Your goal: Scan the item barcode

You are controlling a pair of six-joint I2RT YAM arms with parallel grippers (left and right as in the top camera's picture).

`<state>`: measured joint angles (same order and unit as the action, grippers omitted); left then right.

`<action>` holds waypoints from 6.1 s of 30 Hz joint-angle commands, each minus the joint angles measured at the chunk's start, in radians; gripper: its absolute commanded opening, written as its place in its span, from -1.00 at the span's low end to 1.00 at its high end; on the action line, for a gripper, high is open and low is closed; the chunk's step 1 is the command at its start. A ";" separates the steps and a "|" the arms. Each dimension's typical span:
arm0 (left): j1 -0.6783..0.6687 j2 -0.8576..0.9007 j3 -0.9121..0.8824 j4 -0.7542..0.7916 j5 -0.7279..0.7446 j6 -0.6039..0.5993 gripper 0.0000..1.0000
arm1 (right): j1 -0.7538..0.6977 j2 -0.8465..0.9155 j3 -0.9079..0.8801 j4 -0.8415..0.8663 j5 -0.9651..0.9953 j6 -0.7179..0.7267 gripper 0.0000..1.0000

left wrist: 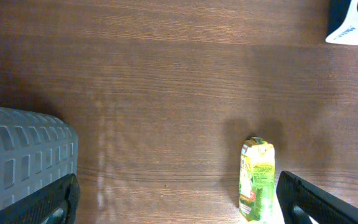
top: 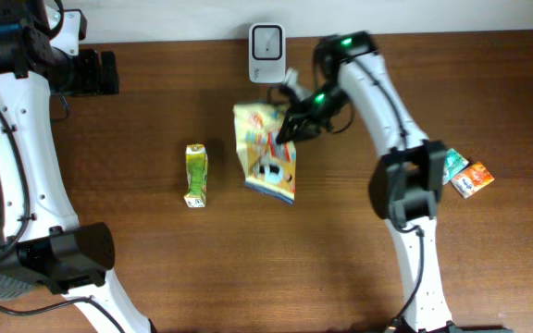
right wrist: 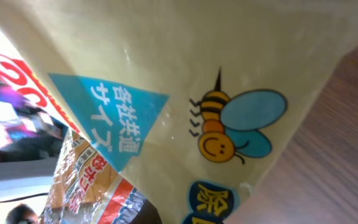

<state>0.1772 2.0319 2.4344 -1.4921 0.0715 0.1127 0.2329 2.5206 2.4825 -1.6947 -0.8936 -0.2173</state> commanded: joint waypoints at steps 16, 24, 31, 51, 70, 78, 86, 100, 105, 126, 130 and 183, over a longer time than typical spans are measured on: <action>0.007 0.001 0.000 0.001 0.003 0.013 0.98 | -0.117 -0.125 0.109 0.274 0.076 0.391 -0.92; 0.007 0.001 0.000 0.001 0.003 0.013 0.98 | -0.038 -0.124 0.176 0.426 0.516 0.581 -0.92; 0.007 0.001 0.000 0.001 0.003 0.013 0.98 | -0.009 -0.096 0.175 0.609 0.610 0.689 -0.92; 0.007 0.001 0.000 0.001 0.003 0.013 0.98 | 0.091 0.073 0.104 0.863 0.743 1.334 -0.92; 0.007 0.001 0.000 0.001 0.003 0.013 0.98 | 0.152 0.045 0.138 0.987 0.557 1.229 -0.92; 0.007 0.001 0.000 0.001 0.003 0.013 0.98 | 0.130 -0.048 0.154 0.977 0.572 1.165 -0.92; 0.007 0.001 0.000 0.001 0.003 0.013 0.99 | 0.090 -0.024 0.151 0.862 0.740 1.168 -0.92; 0.007 0.001 0.000 0.001 0.003 0.013 0.98 | 0.112 -0.007 0.068 0.848 0.702 1.187 -0.92; 0.007 0.001 0.000 0.001 0.003 0.013 0.98 | 0.116 -0.007 0.068 0.766 0.699 1.220 -0.92; 0.007 0.001 0.000 0.001 0.003 0.013 0.98 | -0.122 -0.164 0.071 0.488 0.640 0.775 -0.92; 0.007 0.001 0.000 0.001 0.003 0.013 0.98 | -0.266 -0.282 0.071 0.257 0.933 0.767 -0.92; 0.007 0.001 0.000 0.001 0.003 0.013 0.99 | 0.317 -0.035 -0.207 0.471 0.475 0.172 0.25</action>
<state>0.1772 2.0323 2.4344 -1.4921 0.0711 0.1127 0.5297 2.4996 2.2513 -1.2266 -0.2985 0.0704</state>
